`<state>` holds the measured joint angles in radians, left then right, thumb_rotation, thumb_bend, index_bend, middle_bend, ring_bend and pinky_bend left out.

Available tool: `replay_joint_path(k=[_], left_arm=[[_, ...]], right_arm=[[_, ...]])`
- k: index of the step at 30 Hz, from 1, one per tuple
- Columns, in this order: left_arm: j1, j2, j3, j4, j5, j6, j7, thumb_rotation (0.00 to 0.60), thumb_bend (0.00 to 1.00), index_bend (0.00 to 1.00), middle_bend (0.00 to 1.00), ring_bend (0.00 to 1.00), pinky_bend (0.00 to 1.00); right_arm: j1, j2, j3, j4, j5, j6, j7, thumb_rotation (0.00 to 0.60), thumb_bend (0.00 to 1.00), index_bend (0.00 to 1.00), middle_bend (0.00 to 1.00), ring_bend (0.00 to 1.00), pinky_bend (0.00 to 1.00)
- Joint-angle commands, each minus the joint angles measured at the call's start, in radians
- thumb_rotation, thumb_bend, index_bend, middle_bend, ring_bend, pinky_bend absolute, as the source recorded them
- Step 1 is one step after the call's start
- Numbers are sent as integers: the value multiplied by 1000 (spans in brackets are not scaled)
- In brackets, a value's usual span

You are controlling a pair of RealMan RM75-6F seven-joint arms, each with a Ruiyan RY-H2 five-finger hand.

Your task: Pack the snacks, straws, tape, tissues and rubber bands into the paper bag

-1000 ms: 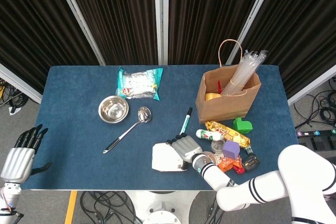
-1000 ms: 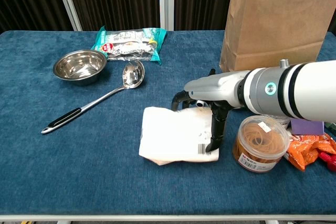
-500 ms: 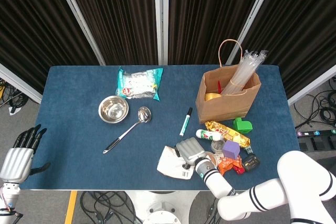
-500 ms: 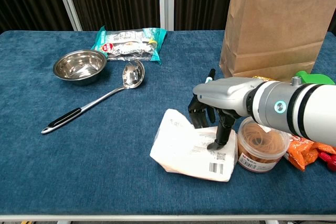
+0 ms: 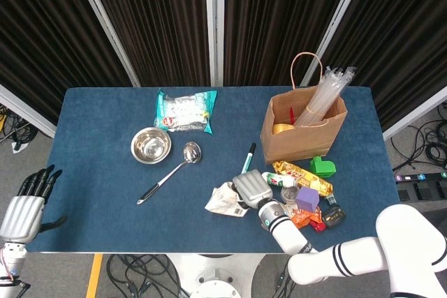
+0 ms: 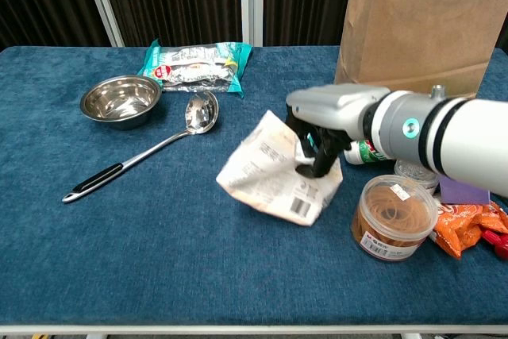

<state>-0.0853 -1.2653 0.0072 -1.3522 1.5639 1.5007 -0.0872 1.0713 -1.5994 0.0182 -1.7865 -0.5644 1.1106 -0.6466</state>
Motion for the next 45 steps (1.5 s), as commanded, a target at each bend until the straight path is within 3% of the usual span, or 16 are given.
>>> replay_joint_path(k=[1,10,14,20,24,28,35,45], left_arm=[[-2,2,-2,-1,0,0,-1,600,156,66,51,0,123],[-5,4,-3,-8,7,3,1,600,156,66,51,0,123],[-8,7,-4,-12,9,3,1,600,156,66,51,0,123],[-12,9,-5,-17,15,4,4,600,156,66,51,0,123],[-13,9,-4,-22,19,6,9,600,156,66,51,0,123],[-15,13,-4,-28,21,5,13,600,155,66,51,0,123],[-20,12,-1,-37,25,-2,27,600,156,66,51,0,123],[-17,16,5,-48,20,-7,41,600,156,66,51,0,123]], right_arm=[[-12,29,37,-15,-48,8,21,600,316,809,671,598,711],[-32,182,183,-182,-200,106,49,600,316,809,671,598,711],[-48,267,253,-246,-331,208,23,600,315,809,671,598,711],[-87,366,314,-233,-462,330,-31,600,315,809,671,598,711],[-121,426,343,-161,-510,376,-45,600,316,809,671,598,711],[-156,461,346,-72,-534,397,-56,600,315,809,671,598,711],[-196,458,292,107,-559,332,-43,600,315,810,671,598,711],[-212,425,225,208,-565,198,-66,600,315,811,667,598,711]])
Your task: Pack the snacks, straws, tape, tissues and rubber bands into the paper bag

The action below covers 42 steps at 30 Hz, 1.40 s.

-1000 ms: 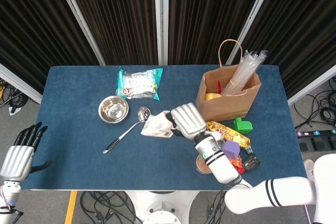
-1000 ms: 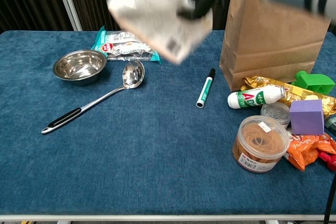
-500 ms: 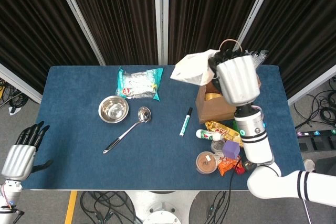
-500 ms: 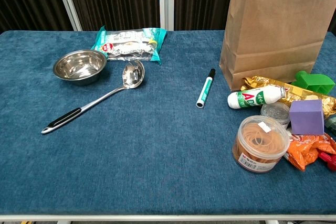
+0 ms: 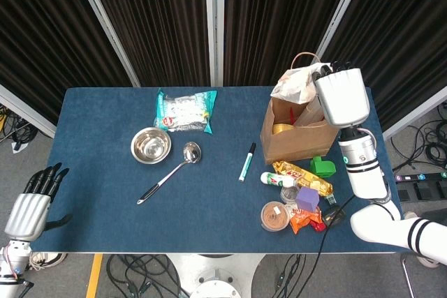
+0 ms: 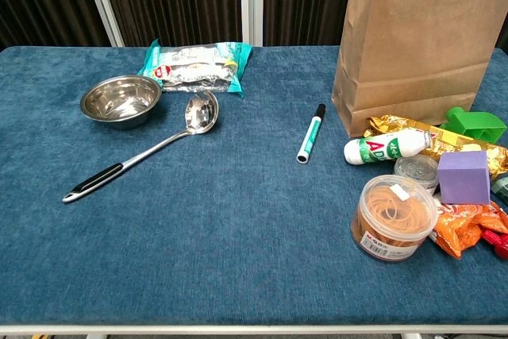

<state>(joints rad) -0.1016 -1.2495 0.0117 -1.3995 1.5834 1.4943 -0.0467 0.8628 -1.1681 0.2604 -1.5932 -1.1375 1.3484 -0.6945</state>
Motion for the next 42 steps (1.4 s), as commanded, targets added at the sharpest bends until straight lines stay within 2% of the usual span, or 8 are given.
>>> replay_joint_path(k=[1,9,18,21,25,29,33,42], left_arm=[[-1,0,0,-1,0,-1,2,600,156,66,51,0,123],[-3,-2,0,2,-1,-4,-1,600,156,66,51,0,123],[-3,-3,-1,3,-3,-4,-6,600,156,66,51,0,123],[-4,-4,-1,5,-2,-5,-4,600,156,66,51,0,123],[-1,-3,0,6,-3,-1,-4,600,156,66,51,0,123],[0,0,-2,5,-5,1,-7,600,156,66,51,0,123],[0,1,-2,4,-3,3,-8,600,156,66,51,0,123],[-1,2,-4,-1,0,8,-9,600,156,66,51,0,123]], right_arm=[[-3,-6,-20,15,14,-53,-28,600,315,811,667,598,711],[3,3,-20,3,65,-109,-120,600,314,811,663,598,711],[12,49,-23,-81,201,-166,-262,600,276,786,639,590,694],[19,58,-25,-105,249,-176,-306,600,175,684,562,513,591],[24,69,-24,-127,274,-187,-307,600,15,429,421,327,342],[21,70,-17,-137,256,-166,-281,600,0,185,269,158,165],[12,56,-3,-127,194,-116,-234,600,0,107,217,110,121],[-3,-18,71,-78,21,51,-73,600,79,107,239,119,134]])
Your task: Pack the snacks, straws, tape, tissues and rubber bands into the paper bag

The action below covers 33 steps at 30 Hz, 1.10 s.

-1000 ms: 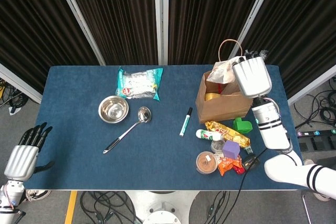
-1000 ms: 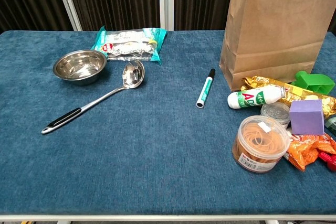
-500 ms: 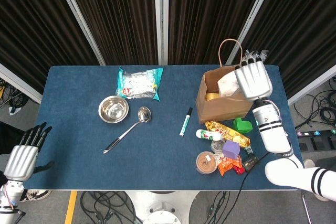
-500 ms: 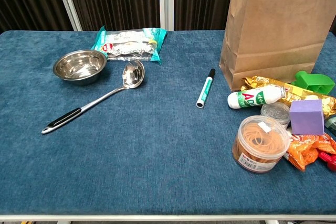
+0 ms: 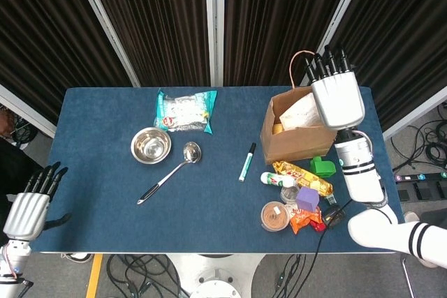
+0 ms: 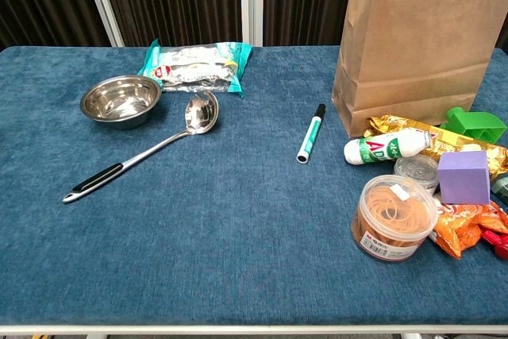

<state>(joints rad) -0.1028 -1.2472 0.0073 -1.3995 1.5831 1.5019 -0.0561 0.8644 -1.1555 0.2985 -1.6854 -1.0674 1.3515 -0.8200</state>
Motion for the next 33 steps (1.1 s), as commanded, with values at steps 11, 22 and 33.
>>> replay_joint_path(k=[11,22,33], left_arm=[[4,4,-2,-13,3,14,9,600,156,66,52,0,123],[3,4,-3,-19,5,14,12,600,156,66,51,0,123],[5,-2,-1,-18,7,15,17,600,156,66,51,0,123]], right_arm=[[-17,-89,93,-168,-132,49,367,600,104,167,299,174,211],[-60,180,-67,-431,-275,-301,607,600,0,219,310,191,228],[-85,384,-233,-526,-207,-590,581,600,0,239,309,186,229]])
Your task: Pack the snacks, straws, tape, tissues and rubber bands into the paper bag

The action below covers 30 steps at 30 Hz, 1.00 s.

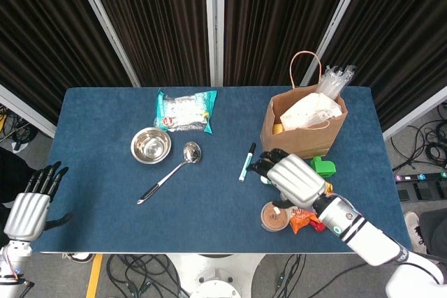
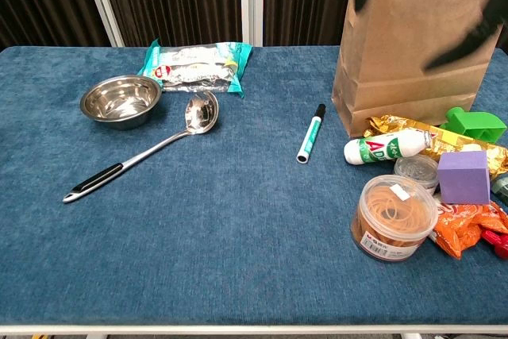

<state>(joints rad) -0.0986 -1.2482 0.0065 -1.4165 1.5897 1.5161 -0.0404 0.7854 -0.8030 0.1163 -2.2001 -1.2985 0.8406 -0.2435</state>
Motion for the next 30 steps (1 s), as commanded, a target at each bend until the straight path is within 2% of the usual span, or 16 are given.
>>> replay_joint_path(k=[1,5,11,15,19,22,30], left_arm=[[1,-1,0,-1,1,2,2,600,156,66,51,0,123],[5,-3,4,-1,1,3,6,600,156,66,51,0,123],[8,-3,5,3,-2,4,5,600,156,66,51,0,123],[10,-4,5,9,-2,5,2,600,156,66,51,0,123],[12,-8,6,18,-2,5,-3,600,156,66,51,0,123],[12,-11,7,23,-2,5,-4,600,156,66,51,0,123],[16,-14,8,37,-4,6,-12,600,156,66,51,0,123]], right_arm=[[-6,29,-65,-3,27,-102,2,600,0,240,309,182,230],[-6,0,-105,36,45,-164,-15,600,0,223,301,146,197],[-13,-75,-141,88,60,-191,-39,600,0,175,264,94,146],[-18,-111,-155,108,67,-187,-59,600,0,155,237,72,129],[-25,-149,-164,129,68,-171,-81,600,0,91,148,3,64],[-32,-180,-170,149,76,-152,-103,600,0,54,102,0,20],[-47,-268,-199,225,121,-110,-185,600,0,44,94,0,12]])
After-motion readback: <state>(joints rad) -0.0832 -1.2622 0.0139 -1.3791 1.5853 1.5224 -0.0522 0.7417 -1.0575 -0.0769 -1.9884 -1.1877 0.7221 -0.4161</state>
